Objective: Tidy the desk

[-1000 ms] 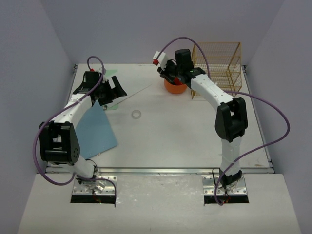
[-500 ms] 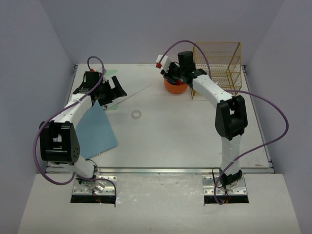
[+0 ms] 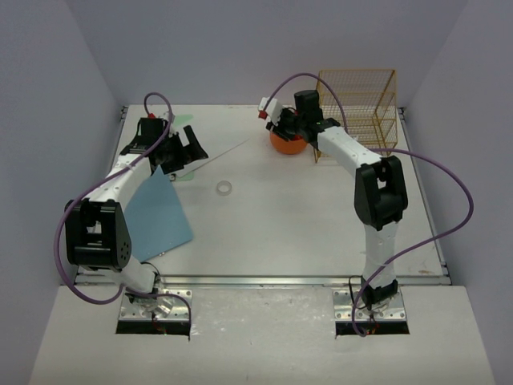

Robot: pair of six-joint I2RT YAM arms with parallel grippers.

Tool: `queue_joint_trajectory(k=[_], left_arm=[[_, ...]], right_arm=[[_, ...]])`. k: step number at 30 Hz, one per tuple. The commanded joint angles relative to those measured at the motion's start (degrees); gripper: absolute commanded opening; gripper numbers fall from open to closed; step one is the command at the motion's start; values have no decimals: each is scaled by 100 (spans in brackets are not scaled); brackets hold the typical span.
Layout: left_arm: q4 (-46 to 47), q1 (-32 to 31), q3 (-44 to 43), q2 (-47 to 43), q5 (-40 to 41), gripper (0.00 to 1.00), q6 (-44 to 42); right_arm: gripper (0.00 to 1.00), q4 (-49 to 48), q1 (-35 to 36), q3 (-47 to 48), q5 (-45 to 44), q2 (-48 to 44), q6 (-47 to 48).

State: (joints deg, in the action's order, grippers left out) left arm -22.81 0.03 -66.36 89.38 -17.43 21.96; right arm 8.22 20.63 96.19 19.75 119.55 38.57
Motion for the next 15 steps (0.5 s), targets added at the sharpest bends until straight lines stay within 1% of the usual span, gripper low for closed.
queue_joint_trajectory(k=[1, 2, 4, 6, 9, 13, 15], left_arm=[[265, -3, 58, -82, 83, 100, -387], [275, -10, 75, -101, 82, 100, -480], [295, -18, 136, -123, 162, 100, -692], [296, -40, 193, -112, 325, 99, -980], [228, -183, 217, -5, 759, 94, -1506], [221, -689, 310, 212, 1365, 63, -2314], [265, -1035, 322, 359, 1694, 53, -2610]], right_arm=[[79, -282, -59, 5, 82, -94, 18], [86, -230, -59, 11, 75, -140, -25], [92, -164, -53, 22, 117, -270, -153], [95, -39, -47, 40, 191, -445, -356], [95, 90, -51, 49, 325, -799, -843], [94, 437, -51, 7, 510, -1298, -1742], [94, 595, -51, -62, 565, -1492, -2265]])
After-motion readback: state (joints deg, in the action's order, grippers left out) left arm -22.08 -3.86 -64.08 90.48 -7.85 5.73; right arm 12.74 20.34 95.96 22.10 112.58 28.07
